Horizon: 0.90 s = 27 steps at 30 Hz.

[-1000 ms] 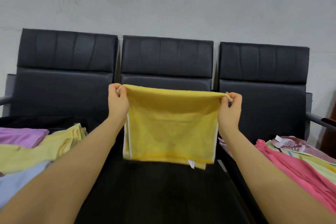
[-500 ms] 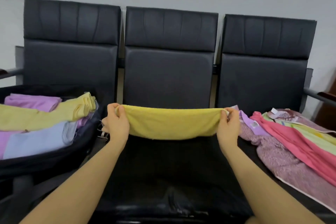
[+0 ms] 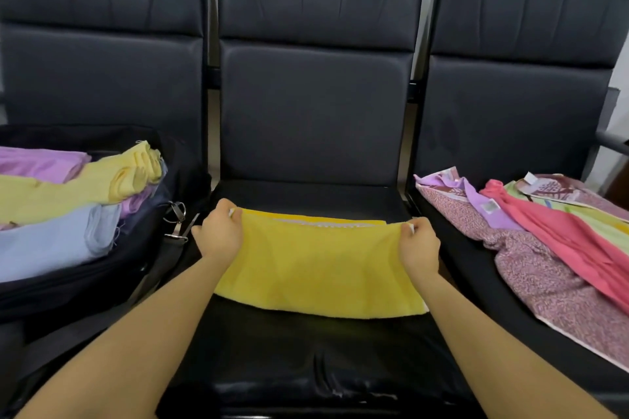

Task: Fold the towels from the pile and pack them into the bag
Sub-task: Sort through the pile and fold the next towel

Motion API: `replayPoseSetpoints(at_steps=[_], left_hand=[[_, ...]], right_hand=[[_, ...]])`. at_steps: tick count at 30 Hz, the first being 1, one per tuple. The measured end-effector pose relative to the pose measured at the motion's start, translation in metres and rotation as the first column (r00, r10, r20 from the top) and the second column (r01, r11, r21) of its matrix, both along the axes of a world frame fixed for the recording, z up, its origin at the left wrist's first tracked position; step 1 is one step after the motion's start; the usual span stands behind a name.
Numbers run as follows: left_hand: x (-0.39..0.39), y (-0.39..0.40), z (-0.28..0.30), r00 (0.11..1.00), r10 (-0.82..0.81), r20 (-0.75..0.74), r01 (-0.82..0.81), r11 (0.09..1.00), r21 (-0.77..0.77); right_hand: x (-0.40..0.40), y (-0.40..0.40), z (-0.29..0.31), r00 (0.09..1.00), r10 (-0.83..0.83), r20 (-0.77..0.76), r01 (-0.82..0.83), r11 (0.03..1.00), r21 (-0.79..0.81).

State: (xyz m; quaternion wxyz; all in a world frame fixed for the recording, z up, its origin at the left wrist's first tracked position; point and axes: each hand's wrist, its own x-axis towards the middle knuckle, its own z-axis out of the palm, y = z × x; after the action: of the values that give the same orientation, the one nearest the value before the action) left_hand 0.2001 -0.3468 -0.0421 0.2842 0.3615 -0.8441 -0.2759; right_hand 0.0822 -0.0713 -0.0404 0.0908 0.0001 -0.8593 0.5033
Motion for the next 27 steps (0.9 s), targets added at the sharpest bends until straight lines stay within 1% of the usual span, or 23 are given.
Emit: replayPoseSetpoints(at_steps=[3,4,5,7,8,10,11,12,14,15,16,18,19,21,22,23,24,25,26,27], left_hand=[[-0.025,-0.009,0.004,0.998,0.003,-0.057,-0.005,1.0,-0.027],[-0.032,-0.011,0.005,0.998,0.024,-0.052,-0.026,0.999,-0.035],[-0.038,-0.013,0.003,0.999,0.046,-0.016,-0.047,0.997,-0.055],[-0.045,-0.011,-0.004,0.99,0.078,0.121,-0.064,0.991,-0.119],[-0.044,-0.008,-0.009,0.982,0.065,0.176,-0.036,0.986,-0.164],[-0.038,0.002,-0.023,0.963,-0.033,0.269,0.107,0.959,-0.264],[-0.033,0.008,-0.03,0.937,-0.107,0.333,0.208,0.936,-0.283],[-0.029,0.013,-0.037,0.892,-0.179,0.416,0.31,0.911,-0.273],[-0.022,0.02,-0.047,0.743,-0.26,0.617,0.457,0.87,-0.183],[-0.019,0.023,-0.05,0.664,-0.265,0.699,0.486,0.863,-0.135],[-0.016,0.024,-0.052,0.613,-0.256,0.748,0.492,0.864,-0.108],[-0.01,0.027,-0.053,0.574,-0.238,0.784,0.483,0.871,-0.089],[-0.006,0.029,-0.053,0.556,-0.241,0.796,0.483,0.873,-0.073],[0.0,0.035,-0.05,0.521,-0.283,0.805,0.49,0.872,-0.011],[0.004,0.038,-0.048,0.527,-0.305,0.793,0.492,0.871,0.008],[0.007,0.039,-0.046,0.564,-0.307,0.767,0.486,0.874,-0.007],[0.01,0.04,-0.044,0.63,-0.27,0.728,0.464,0.883,-0.074],[0.013,0.038,-0.043,0.703,-0.181,0.687,0.412,0.892,-0.187],[0.016,0.035,-0.044,0.755,-0.055,0.653,0.33,0.893,-0.306],[0.02,0.032,-0.045,0.769,0.062,0.636,0.246,0.89,-0.384]], right_hand=[[-0.013,-0.007,0.002,0.997,-0.028,-0.072,0.026,0.999,-0.022],[-0.017,-0.009,0.002,0.996,-0.023,-0.088,0.022,1.0,-0.019],[-0.02,-0.012,0.001,0.995,-0.012,-0.097,0.013,1.0,0.01],[-0.025,-0.015,-0.008,0.988,0.036,-0.153,-0.007,0.983,0.184],[-0.026,-0.017,-0.014,0.978,0.083,-0.19,-0.025,0.957,0.29],[-0.022,-0.021,-0.024,0.947,0.218,-0.236,-0.096,0.894,0.438],[-0.02,-0.024,-0.029,0.923,0.306,-0.235,-0.155,0.852,0.501],[-0.017,-0.027,-0.033,0.89,0.402,-0.213,-0.223,0.793,0.568],[-0.011,-0.033,-0.042,0.82,0.563,-0.101,-0.355,0.639,0.683],[-0.008,-0.034,-0.047,0.796,0.605,-0.012,-0.409,0.553,0.726],[-0.006,-0.034,-0.052,0.782,0.617,0.087,-0.45,0.462,0.764],[-0.002,-0.03,-0.058,0.77,0.592,0.236,-0.488,0.308,0.817],[-0.001,-0.028,-0.059,0.767,0.581,0.273,-0.496,0.266,0.827],[0.003,-0.022,-0.057,0.762,0.564,0.318,-0.516,0.231,0.825],[0.005,-0.02,-0.056,0.762,0.556,0.33,-0.521,0.224,0.824],[0.007,-0.018,-0.055,0.763,0.55,0.339,-0.524,0.22,0.823],[0.01,-0.016,-0.054,0.765,0.545,0.344,-0.527,0.221,0.821],[0.013,-0.015,-0.053,0.766,0.541,0.347,-0.532,0.229,0.815],[0.015,-0.015,-0.052,0.768,0.538,0.348,-0.537,0.245,0.807],[0.016,-0.015,-0.05,0.771,0.537,0.342,-0.539,0.265,0.799]])
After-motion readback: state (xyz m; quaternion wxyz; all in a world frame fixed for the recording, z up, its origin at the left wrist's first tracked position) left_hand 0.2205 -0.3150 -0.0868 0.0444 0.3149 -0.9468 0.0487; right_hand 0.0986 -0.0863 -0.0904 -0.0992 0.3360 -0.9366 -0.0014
